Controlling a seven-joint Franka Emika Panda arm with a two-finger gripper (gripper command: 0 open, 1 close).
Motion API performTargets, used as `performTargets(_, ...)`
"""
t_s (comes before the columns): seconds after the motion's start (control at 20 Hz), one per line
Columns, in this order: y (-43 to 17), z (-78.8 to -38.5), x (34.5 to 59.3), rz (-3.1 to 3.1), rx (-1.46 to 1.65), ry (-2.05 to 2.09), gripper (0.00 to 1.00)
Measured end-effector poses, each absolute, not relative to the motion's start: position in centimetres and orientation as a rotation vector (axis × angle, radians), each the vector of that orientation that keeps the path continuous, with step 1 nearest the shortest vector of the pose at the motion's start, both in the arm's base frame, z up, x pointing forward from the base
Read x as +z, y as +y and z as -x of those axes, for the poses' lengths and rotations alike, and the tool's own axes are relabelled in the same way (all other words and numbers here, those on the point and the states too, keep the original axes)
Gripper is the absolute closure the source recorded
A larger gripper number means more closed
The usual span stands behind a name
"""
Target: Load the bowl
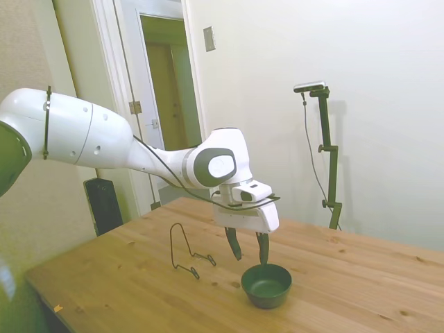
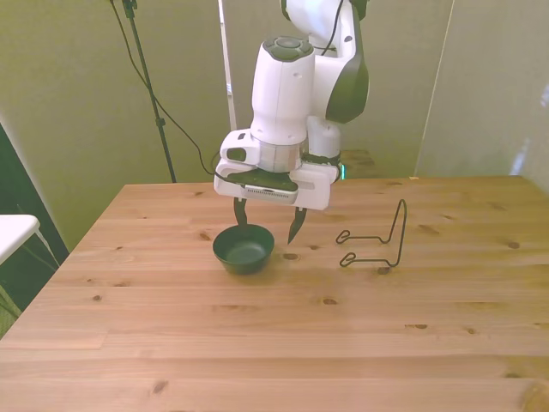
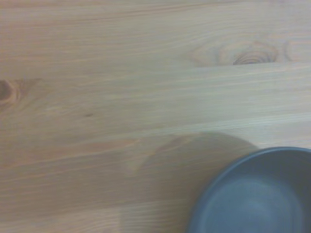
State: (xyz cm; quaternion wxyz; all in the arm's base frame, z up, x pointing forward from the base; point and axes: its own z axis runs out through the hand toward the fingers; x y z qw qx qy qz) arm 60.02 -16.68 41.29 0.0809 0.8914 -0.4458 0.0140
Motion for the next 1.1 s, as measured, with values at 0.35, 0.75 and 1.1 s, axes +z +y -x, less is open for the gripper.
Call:
performTargets(0.35, -16.2, -60.8, 38.4, -2.670, 0.032, -1.308, 0.00)
performTargets(0.75, -15.3, -61.1, 36.5, -2.652, 0.024, -1.290, 0.00)
performTargets(1.1, -14.8, -61.3, 36.3, -2.637, 0.045, -1.326, 1.00)
